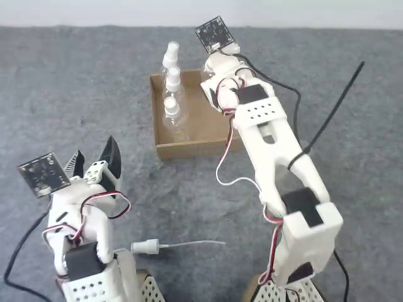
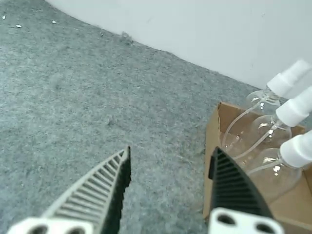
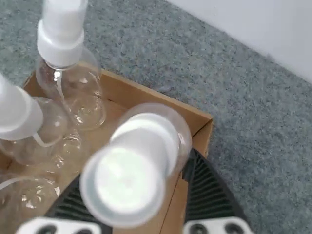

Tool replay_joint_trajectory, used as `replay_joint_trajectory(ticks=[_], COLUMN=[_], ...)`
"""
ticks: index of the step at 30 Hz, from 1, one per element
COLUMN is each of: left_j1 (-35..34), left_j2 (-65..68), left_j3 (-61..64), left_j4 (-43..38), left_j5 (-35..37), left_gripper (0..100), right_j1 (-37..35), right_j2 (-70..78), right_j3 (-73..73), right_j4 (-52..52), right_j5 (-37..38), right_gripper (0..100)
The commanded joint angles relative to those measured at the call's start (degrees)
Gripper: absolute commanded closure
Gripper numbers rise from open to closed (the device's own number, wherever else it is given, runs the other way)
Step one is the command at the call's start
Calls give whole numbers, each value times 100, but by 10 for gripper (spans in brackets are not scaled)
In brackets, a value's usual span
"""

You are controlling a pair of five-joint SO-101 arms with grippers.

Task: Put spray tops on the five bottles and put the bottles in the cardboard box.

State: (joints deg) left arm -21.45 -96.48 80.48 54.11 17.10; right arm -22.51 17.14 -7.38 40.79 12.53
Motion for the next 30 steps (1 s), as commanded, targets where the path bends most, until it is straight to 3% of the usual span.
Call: replay_joint_trajectory(ticks=[1,16,23,30], left_j1=[-18,-18,-18,-9], left_j2=[-123,-123,-123,-123], left_j3=[13,13,13,13], left_j4=[-167,-167,-176,-176], left_j5=[53,53,53,53], left_gripper=[754,754,754,754], right_j1=[154,268,268,242], right_j2=[224,1059,1068,1015], right_j3=[-800,-1371,-1354,-1354], right_j4=[-127,-119,-92,-66], right_j5=[-237,-378,-404,-404], right_gripper=[991,987,832,803])
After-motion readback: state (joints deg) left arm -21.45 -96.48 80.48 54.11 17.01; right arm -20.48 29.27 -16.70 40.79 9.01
